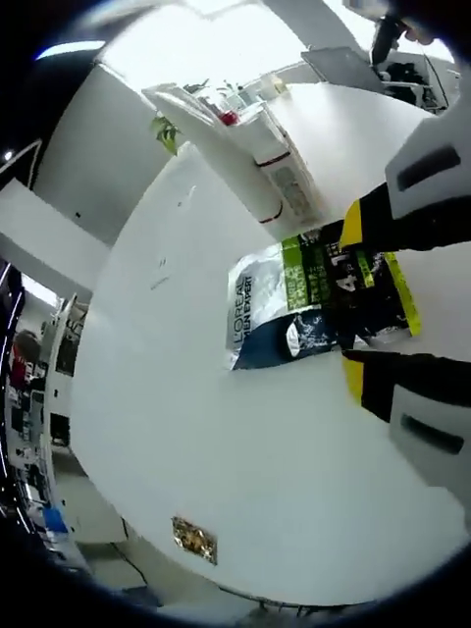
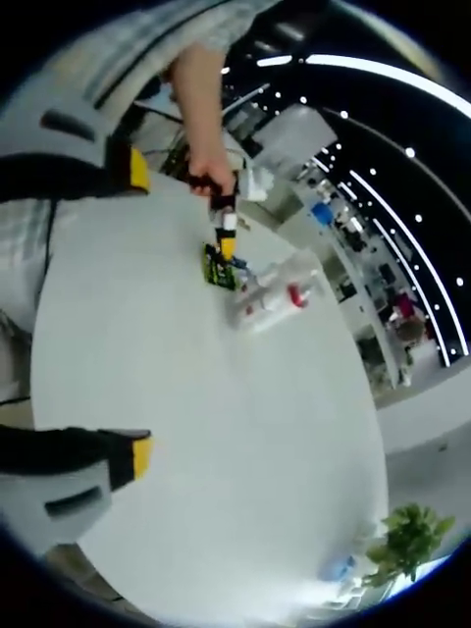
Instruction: Arrange the skincare products in the storage area until every visible bottle or jar stands upright without overlapping.
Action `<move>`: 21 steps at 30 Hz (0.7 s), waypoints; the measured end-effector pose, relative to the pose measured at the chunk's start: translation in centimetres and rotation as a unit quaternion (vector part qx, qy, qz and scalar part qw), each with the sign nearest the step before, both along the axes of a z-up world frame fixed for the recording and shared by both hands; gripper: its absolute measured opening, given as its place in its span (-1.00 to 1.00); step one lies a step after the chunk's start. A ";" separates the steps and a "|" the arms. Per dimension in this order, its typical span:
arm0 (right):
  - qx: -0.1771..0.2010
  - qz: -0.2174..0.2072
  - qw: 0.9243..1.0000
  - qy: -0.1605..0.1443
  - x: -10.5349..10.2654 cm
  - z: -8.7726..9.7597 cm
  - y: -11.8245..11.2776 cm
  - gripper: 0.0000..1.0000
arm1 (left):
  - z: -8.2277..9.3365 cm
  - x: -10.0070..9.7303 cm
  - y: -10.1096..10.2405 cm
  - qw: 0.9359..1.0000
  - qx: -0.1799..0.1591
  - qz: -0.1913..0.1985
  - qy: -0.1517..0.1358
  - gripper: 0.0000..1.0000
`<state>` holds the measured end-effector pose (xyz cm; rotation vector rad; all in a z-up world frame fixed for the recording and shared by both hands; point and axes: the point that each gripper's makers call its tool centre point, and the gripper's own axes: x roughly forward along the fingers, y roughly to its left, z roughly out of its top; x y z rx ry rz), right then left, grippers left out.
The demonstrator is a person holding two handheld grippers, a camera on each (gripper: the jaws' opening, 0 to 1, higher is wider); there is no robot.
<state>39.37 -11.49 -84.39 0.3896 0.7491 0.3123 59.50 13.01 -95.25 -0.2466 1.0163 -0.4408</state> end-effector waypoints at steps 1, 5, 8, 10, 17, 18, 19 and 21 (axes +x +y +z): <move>0.000 0.000 1.000 0.000 -0.1 0.0 0.0 0.91 | 0.0 0.1 -0.1 1.000 0.001 -0.006 -0.003 -0.18; 0.000 -0.003 1.000 0.001 -0.5 -0.1 -0.2 0.91 | 0.1 0.3 -0.7 1.000 -0.002 -0.013 0.003 -0.18; 0.001 -0.010 1.000 0.006 -1.0 -0.2 -0.6 0.91 | -0.4 0.1 -0.8 1.000 0.006 -0.017 0.012 -0.19; 0.001 -0.014 1.000 0.007 -1.3 -0.3 -0.9 0.91 | -0.5 0.3 -0.8 1.000 0.009 -0.020 0.011 -0.19; 0.003 -0.025 1.000 0.009 -1.6 -0.5 -1.2 0.91 | -0.6 0.2 -1.0 0.999 0.008 -0.030 0.014 -0.18; 0.003 -0.025 1.000 0.010 -1.6 -0.5 -1.1 0.91 | -0.6 0.1 -1.0 0.999 0.007 -0.030 0.016 -0.18; 0.004 -0.024 1.000 0.010 -1.5 -0.6 -0.9 0.90 | -0.6 0.1 -1.0 0.999 0.007 -0.031 0.016 -0.18; 0.007 -0.022 1.000 0.010 -1.3 -0.5 -0.4 0.90 | -0.6 -0.1 -1.0 0.999 0.006 -0.034 0.017 -0.18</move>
